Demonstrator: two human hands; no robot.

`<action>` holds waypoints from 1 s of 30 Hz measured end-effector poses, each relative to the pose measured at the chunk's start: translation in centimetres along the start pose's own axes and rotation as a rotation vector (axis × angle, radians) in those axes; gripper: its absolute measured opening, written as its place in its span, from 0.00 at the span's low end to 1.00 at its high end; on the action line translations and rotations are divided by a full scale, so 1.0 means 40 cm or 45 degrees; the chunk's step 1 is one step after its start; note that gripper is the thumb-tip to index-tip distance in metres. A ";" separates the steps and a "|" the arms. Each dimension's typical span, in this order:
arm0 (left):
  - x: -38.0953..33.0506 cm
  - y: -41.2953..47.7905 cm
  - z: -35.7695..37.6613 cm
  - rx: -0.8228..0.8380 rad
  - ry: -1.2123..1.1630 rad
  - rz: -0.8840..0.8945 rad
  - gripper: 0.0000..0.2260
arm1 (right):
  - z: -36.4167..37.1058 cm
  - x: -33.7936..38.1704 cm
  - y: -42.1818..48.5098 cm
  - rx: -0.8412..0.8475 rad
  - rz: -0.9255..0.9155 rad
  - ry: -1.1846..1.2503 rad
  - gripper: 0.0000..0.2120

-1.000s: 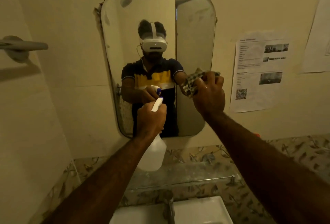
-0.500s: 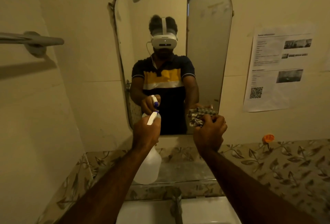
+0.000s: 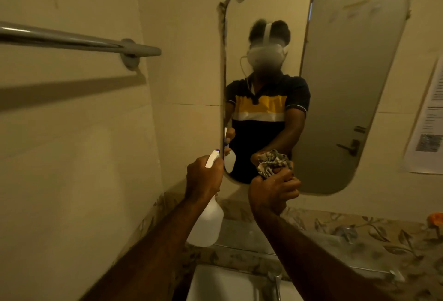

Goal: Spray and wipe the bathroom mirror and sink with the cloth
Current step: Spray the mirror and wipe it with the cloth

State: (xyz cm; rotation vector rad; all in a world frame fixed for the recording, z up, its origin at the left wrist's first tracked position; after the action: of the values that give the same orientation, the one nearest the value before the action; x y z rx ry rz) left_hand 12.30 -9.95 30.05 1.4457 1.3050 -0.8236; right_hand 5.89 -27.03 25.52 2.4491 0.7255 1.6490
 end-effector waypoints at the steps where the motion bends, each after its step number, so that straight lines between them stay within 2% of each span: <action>1: 0.006 0.008 -0.012 -0.011 -0.015 -0.009 0.10 | 0.016 0.013 -0.015 -0.004 -0.026 -0.003 0.24; 7: 0.028 0.037 -0.055 -0.063 -0.001 -0.013 0.12 | 0.099 0.071 -0.085 0.074 -0.086 -0.172 0.24; 10: 0.035 0.048 -0.065 -0.086 -0.001 -0.037 0.12 | 0.136 0.106 -0.120 0.163 -0.155 -0.243 0.28; 15: 0.059 0.044 -0.075 -0.134 0.033 -0.055 0.12 | 0.182 0.149 -0.166 0.322 -0.264 -0.194 0.34; 19: 0.090 0.040 -0.088 -0.145 0.027 -0.101 0.12 | 0.179 0.146 -0.170 0.380 -0.352 -0.175 0.31; 25: 0.098 0.012 -0.100 -0.157 0.010 -0.098 0.11 | 0.163 0.158 -0.183 0.576 -0.569 0.077 0.23; 27: 0.098 -0.001 -0.103 -0.150 0.013 -0.085 0.08 | 0.154 0.155 -0.190 0.635 -0.626 0.202 0.20; 30: 0.107 -0.024 -0.110 -0.133 -0.006 -0.084 0.09 | 0.130 0.127 -0.198 0.654 -0.513 0.494 0.20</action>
State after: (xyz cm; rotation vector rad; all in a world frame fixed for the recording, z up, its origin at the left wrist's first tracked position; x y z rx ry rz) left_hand 11.64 -4.51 27.12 1.3241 1.3778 -0.7895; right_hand 9.49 -16.90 25.02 2.0403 1.7554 1.9582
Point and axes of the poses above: each hand's wrist, its own y-axis towards the middle knuckle, its own z-axis out of the palm, x = y × z, the point moved 5 cm from there along y, towards the middle knuckle, and after that the axes turned 5 degrees about -z, right-handed, at the moved point
